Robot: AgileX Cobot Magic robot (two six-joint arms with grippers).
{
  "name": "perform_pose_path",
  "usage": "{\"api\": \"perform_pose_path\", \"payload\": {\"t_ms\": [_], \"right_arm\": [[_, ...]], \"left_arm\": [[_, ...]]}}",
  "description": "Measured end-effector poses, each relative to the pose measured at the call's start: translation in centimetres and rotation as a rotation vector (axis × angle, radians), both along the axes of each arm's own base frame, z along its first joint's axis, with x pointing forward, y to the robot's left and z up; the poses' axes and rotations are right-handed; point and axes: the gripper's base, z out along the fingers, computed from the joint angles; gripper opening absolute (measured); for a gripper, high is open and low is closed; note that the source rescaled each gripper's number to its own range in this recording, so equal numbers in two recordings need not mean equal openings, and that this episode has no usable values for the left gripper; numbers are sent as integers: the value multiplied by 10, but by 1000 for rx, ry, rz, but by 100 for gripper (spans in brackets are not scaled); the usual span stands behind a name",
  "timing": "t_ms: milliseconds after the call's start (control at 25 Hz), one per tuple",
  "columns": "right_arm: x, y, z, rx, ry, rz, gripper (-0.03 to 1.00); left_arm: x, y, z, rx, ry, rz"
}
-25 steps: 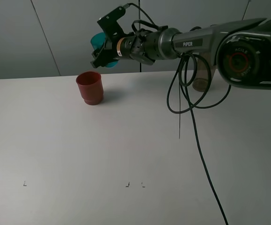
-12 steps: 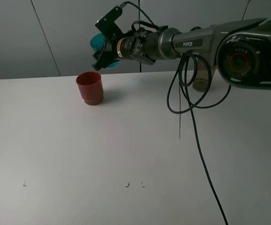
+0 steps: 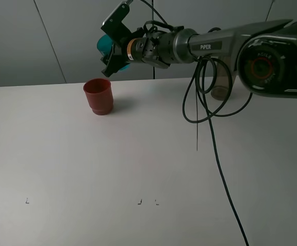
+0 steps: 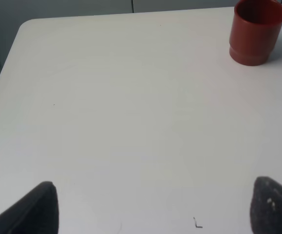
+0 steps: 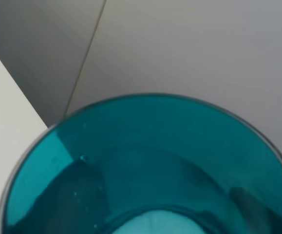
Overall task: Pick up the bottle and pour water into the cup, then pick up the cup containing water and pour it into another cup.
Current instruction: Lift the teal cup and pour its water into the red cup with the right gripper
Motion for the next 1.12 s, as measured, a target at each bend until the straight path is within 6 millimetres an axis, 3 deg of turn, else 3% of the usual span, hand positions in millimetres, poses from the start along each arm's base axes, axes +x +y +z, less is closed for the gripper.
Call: {"api": "perform_pose_path", "payload": {"t_ms": [1120], "right_arm": [[2, 14, -6, -125, -115, 69, 4]], "left_arm": [[0, 0, 0, 0, 0, 0]]}}
